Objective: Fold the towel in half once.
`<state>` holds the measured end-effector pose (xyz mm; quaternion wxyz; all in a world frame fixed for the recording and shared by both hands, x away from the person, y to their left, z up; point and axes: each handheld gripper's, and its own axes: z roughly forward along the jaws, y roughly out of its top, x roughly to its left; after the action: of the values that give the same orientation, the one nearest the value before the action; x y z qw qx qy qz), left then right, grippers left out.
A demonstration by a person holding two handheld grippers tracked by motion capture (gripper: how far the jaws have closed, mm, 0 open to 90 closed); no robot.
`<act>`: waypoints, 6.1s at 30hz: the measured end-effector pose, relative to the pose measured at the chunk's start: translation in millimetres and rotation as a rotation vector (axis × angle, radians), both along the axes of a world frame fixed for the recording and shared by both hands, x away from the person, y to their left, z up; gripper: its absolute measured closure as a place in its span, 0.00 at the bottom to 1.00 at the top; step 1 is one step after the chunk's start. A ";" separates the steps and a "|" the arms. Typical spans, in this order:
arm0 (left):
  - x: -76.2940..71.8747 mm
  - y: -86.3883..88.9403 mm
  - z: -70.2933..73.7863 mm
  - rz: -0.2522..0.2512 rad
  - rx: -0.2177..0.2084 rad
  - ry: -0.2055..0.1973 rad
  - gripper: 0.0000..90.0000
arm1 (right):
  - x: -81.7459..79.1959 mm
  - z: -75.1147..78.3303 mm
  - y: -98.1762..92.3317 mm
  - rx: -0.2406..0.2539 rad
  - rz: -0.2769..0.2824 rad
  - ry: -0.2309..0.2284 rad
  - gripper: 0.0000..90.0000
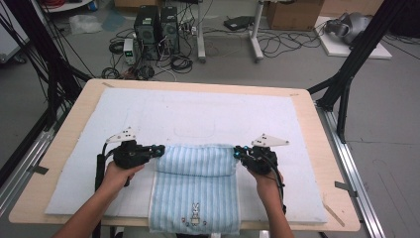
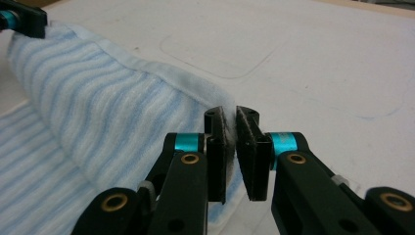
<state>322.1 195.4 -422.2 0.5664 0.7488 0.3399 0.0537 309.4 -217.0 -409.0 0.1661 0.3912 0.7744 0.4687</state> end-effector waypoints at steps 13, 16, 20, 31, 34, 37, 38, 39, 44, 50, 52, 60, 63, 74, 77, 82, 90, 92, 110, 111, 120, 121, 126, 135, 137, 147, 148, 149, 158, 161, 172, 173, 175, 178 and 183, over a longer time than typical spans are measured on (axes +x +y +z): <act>-46.9 4.1 -7.9 -0.091 -0.005 0.005 0.95 | -48.9 6.3 -12.2 0.131 0.093 -0.010 0.92; -52.1 3.3 -12.6 -0.109 0.017 0.011 0.95 | -59.0 5.4 -14.9 0.133 0.105 -0.003 0.92; -55.4 2.3 -20.4 -0.120 0.039 0.040 0.94 | -68.7 -2.3 -16.9 0.116 0.112 0.047 0.92; -39.6 14.5 -13.1 0.052 0.005 0.018 0.62 | -74.4 -10.3 -24.8 0.151 0.114 0.082 0.76; -22.0 14.4 -12.7 0.117 0.035 0.047 0.61 | -57.0 -6.8 -21.4 0.117 0.053 0.069 0.74; -6.3 11.8 -15.6 0.166 0.072 0.069 0.59 | -37.5 -10.2 -10.1 0.039 -0.008 0.065 0.71; -1.4 10.2 -17.4 0.178 0.090 0.069 0.58 | -33.0 -11.9 -7.3 0.020 -0.016 0.071 0.69; 0.9 9.2 -18.7 0.191 0.102 0.067 0.58 | -25.7 -15.3 -3.1 -0.008 -0.027 0.079 0.69; 8.4 3.8 -28.2 0.211 0.153 0.084 0.53 | -4.7 -26.3 9.9 -0.128 -0.083 0.108 0.62; 8.0 0.7 -29.7 0.192 0.191 0.082 0.49 | -2.7 -35.0 19.5 -0.191 -0.078 0.106 0.54; 7.7 -3.1 -29.8 0.184 0.225 0.073 0.47 | -3.5 -37.5 21.2 -0.200 -0.083 0.105 0.50; 4.0 -17.4 -29.9 0.154 0.361 0.022 0.36 | -1.3 -40.7 17.5 -0.172 -0.104 0.120 0.42; 4.1 -15.2 -29.8 0.193 0.345 0.029 0.49 | -2.0 -40.1 18.1 -0.170 -0.085 0.119 0.55; 5.2 -13.6 -30.0 0.154 0.308 0.036 0.94 | -3.7 -40.7 21.6 -0.114 0.001 0.134 0.91; 7.5 -11.8 -29.9 0.149 0.293 0.054 0.94 | -1.6 -41.7 20.8 -0.094 0.000 0.139 0.91; 17.1 -12.7 -29.6 0.147 0.268 0.072 0.95 | 1.7 -41.2 23.8 -0.110 -0.007 0.127 0.91; 32.3 -14.9 -29.7 0.164 0.241 0.083 0.95 | 9.5 -39.9 24.5 -0.109 -0.030 0.122 0.91; 35.7 -14.7 -29.1 0.161 0.249 0.082 0.95 | 11.9 -39.6 24.4 -0.108 -0.037 0.117 0.91; 83.3 -6.6 -20.2 0.240 0.213 0.065 0.95 | 57.4 -32.0 38.4 -0.096 -0.115 0.089 0.91; 86.0 -6.7 -19.7 0.238 0.218 0.071 0.95 | 61.4 -30.4 39.3 -0.099 -0.124 0.089 0.91; 103.1 -4.4 -24.0 0.252 0.210 0.052 0.95 | 85.3 -30.9 42.0 -0.111 -0.167 0.110 0.90; 104.5 -3.6 -25.5 0.261 0.199 0.056 0.95 | 87.1 -31.4 42.5 -0.111 -0.170 0.112 0.90; 112.5 -4.8 -22.1 0.267 0.191 0.052 0.95 | 95.7 -29.0 46.1 -0.131 -0.183 0.104 0.90; 116.8 -1.4 -18.7 0.279 0.191 0.093 0.71 | 103.4 -26.2 45.1 -0.128 -0.217 0.104 0.74; 114.5 0.7 -15.8 0.262 0.176 0.110 0.65 | 102.1 -25.0 43.5 -0.115 -0.227 0.109 0.67; 87.2 -6.4 -12.2 0.167 0.142 0.092 0.57 | 81.4 -11.7 32.0 -0.076 -0.164 0.112 0.57; 84.8 -7.8 -12.8 0.161 0.144 0.093 0.57 | 77.8 -9.7 31.3 -0.073 -0.154 0.099 0.57; 82.6 -8.8 -13.6 0.152 0.146 0.094 0.57 | 74.3 -8.0 30.5 -0.067 -0.143 0.089 0.57; 63.7 -12.0 -14.8 0.083 0.150 0.104 0.57 | 47.5 -9.9 11.8 0.005 -0.060 0.108 0.55; 58.5 -10.9 -16.6 0.072 0.162 0.103 0.57 | 37.1 -10.4 6.8 0.055 -0.019 0.112 0.55; 42.3 -17.3 -26.6 0.047 0.247 0.052 0.90 | 24.3 -27.2 10.5 0.004 0.040 0.133 0.87; 41.3 -16.8 -26.5 0.050 0.245 0.046 0.90 | 24.0 -28.4 10.7 -0.002 0.040 0.131 0.88; 38.7 -14.4 -26.1 0.053 0.220 0.035 0.91 | 23.7 -29.7 11.0 -0.013 0.040 0.136 0.89; 34.1 -9.8 -24.0 0.051 0.181 -0.002 0.91 | 22.6 -29.1 10.2 -0.001 0.038 0.131 0.89; 25.7 -4.7 -21.2 0.036 0.140 -0.034 0.90 | 18.3 -24.7 8.5 0.010 0.037 0.111 0.89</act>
<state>347.8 190.7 -443.3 0.5172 0.7794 0.3391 0.1003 327.7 -208.4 -433.7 0.1125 0.4029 0.7872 0.4531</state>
